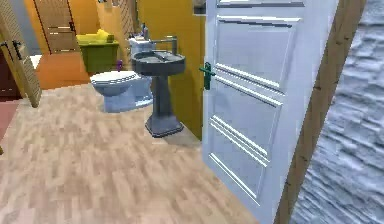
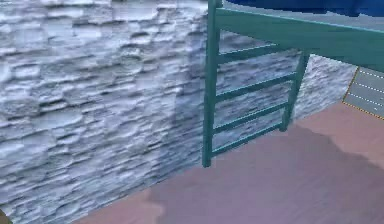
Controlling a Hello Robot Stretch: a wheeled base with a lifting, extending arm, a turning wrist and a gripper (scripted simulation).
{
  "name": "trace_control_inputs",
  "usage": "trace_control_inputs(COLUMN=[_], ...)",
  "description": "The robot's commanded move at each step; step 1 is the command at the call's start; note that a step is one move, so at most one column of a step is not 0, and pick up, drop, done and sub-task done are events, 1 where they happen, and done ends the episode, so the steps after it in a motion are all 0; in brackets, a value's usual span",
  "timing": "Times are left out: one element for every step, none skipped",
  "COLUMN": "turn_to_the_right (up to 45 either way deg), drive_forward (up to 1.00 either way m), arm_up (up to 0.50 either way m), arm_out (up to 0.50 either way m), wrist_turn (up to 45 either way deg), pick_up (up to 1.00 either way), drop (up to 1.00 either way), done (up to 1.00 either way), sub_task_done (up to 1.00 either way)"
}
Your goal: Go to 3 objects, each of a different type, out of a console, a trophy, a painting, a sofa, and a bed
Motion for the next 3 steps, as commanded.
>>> trace_control_inputs(turn_to_the_right=[-45.0,-45.0,-45.0], drive_forward=[0.0,0.0,0.0], arm_up=[0.0,0.0,0.0], arm_out=[0.0,0.0,0.0], wrist_turn=[0.0,0.0,0.0], pick_up=[0.0,0.0,0.0], drop=[0.0,0.0,0.0], done=[0.0,0.0,0.0], sub_task_done=[0.0,0.0,0.0])
